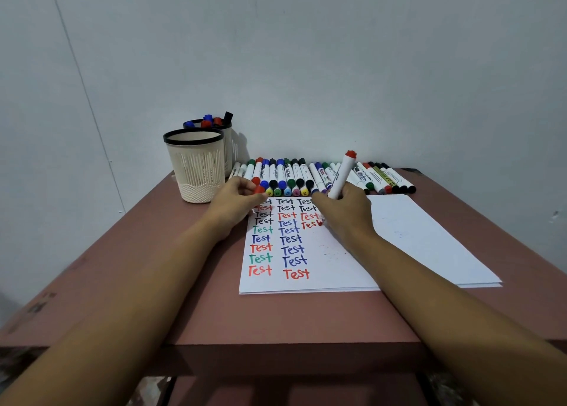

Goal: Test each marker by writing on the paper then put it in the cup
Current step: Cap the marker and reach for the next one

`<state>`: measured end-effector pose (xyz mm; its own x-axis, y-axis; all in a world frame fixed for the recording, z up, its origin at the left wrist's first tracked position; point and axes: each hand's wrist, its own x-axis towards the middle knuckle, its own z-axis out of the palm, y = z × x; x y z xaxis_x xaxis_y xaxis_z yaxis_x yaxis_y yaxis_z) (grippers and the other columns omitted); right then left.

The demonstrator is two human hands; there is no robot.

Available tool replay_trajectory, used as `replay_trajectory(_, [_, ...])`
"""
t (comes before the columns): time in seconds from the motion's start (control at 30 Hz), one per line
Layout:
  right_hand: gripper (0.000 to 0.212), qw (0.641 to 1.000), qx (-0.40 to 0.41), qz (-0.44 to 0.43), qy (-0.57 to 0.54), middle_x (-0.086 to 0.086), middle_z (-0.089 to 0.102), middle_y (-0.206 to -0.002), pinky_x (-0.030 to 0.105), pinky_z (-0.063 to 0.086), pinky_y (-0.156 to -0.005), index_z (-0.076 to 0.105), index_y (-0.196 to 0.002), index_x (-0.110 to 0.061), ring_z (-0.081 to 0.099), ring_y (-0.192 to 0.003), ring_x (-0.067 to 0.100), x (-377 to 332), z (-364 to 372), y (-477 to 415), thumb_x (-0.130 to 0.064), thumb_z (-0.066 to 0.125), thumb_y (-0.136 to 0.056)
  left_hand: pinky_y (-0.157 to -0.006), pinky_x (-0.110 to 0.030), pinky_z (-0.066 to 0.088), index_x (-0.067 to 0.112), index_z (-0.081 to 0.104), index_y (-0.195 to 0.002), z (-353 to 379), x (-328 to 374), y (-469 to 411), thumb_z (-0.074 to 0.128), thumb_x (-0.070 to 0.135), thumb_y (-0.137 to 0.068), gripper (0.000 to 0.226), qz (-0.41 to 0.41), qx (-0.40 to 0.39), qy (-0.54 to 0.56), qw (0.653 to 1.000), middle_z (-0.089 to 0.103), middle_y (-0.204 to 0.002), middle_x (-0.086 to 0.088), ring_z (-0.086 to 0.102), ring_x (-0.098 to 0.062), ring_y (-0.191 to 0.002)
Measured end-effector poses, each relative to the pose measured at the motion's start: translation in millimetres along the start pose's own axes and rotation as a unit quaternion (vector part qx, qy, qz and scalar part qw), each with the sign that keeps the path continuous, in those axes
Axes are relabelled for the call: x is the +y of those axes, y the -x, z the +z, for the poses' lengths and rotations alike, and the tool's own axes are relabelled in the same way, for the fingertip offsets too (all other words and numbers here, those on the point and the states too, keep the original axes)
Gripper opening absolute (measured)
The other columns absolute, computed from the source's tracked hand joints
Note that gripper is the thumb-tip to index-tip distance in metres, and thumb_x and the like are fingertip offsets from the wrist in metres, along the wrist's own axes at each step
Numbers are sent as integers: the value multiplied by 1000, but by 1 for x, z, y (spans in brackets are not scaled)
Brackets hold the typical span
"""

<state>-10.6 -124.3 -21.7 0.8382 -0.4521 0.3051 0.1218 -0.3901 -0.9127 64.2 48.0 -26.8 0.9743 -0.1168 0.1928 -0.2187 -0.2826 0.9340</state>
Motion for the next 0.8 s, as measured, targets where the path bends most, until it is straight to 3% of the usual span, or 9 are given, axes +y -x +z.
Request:
replay_trajectory(0.2, [16, 999, 4, 21, -27, 3, 54, -69, 31, 50, -61, 58, -83, -5, 53, -61, 14, -1, 0, 0, -19, 66, -84, -76, -37, 52, 14, 53, -92, -1, 2, 2, 69, 12, -82, 19, -1, -3, 0, 1000, 63, -104, -18, 60, -20, -83])
replay_trajectory(0.43, [15, 1000, 8, 3, -11, -1, 50, -65, 20, 39, -51, 54, -80, -8, 48, -57, 8, -1, 0, 2, -17, 64, -85, -71, -32, 51, 18, 52, -89, 1, 5, 7, 68, 15, -84, 17, 13, 16, -8, 1000, 63, -102, -16, 59, -19, -79])
replay_trajectory(0.63, [15, 988, 20, 83, -132, 2, 49, -67, 25, 37, -49, 51, -74, -13, 44, -55, 12, 0, -6, -8, -14, 59, -87, -71, -18, 43, 18, 59, -103, 4, 8, 14, 65, 21, -86, 18, 126, 32, -118, 984, 62, -100, -1, 58, -15, -92])
replay_trajectory(0.8, [11, 978, 14, 79, -192, 2, 56, -69, 22, 42, -53, 56, -80, -11, 51, -59, 11, -5, -7, -12, -15, 55, -90, -69, -6, 41, 19, 65, -107, 6, 13, 21, 64, 21, -87, 20, 171, -12, -135, 976, 61, -96, 9, 56, -5, -86])
